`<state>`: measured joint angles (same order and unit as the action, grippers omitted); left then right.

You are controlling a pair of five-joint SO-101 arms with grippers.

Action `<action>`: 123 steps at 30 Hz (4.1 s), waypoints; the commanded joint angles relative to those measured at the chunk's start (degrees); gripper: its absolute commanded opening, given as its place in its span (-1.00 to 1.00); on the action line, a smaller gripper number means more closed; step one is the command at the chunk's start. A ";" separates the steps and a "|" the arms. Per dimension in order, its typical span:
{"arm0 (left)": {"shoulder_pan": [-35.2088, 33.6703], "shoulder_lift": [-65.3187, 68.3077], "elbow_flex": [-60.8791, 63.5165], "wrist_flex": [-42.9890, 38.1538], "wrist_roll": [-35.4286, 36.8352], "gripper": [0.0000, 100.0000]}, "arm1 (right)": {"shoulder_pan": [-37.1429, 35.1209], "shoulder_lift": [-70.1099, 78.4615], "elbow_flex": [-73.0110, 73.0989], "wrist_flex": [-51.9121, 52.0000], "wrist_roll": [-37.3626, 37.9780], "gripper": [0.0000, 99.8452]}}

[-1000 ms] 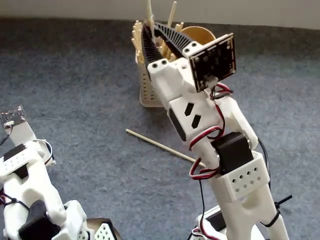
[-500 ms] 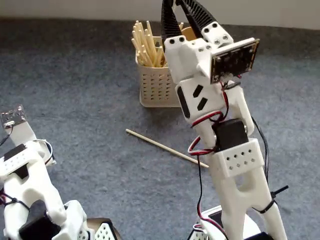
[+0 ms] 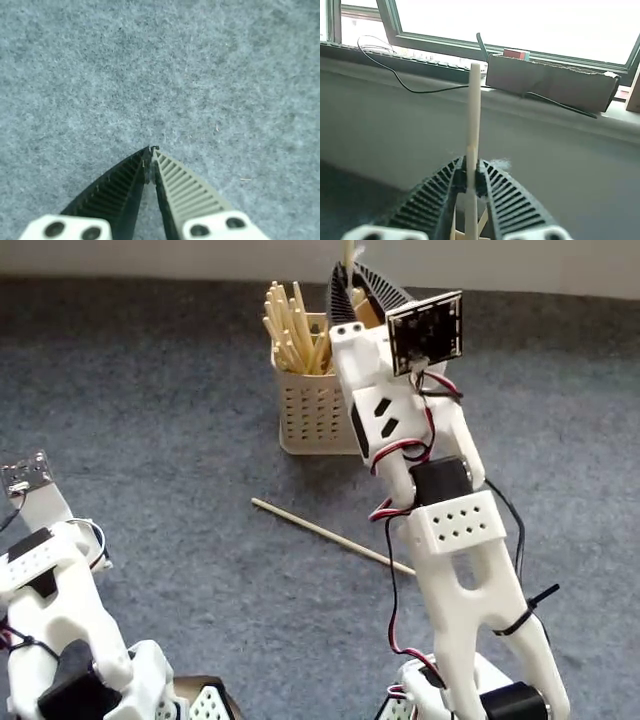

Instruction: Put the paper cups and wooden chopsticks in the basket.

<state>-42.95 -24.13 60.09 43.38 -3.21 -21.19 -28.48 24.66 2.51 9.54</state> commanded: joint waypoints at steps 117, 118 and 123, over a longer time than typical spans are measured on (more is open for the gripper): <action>0.22 -1.36 -1.10 -0.62 -0.44 -0.94 | -16.75 17.80 1.45 47.52 14.24 -0.99; 0.22 -1.36 -1.10 -0.62 -0.44 -0.94 | -16.75 15.96 2.33 47.52 14.24 -0.99; 0.22 -1.36 -1.10 -0.62 -0.44 -0.94 | -17.71 5.32 7.60 47.25 14.24 -0.99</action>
<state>-42.95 -24.13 60.09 43.38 -3.21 -37.98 -15.12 31.08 50.77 23.34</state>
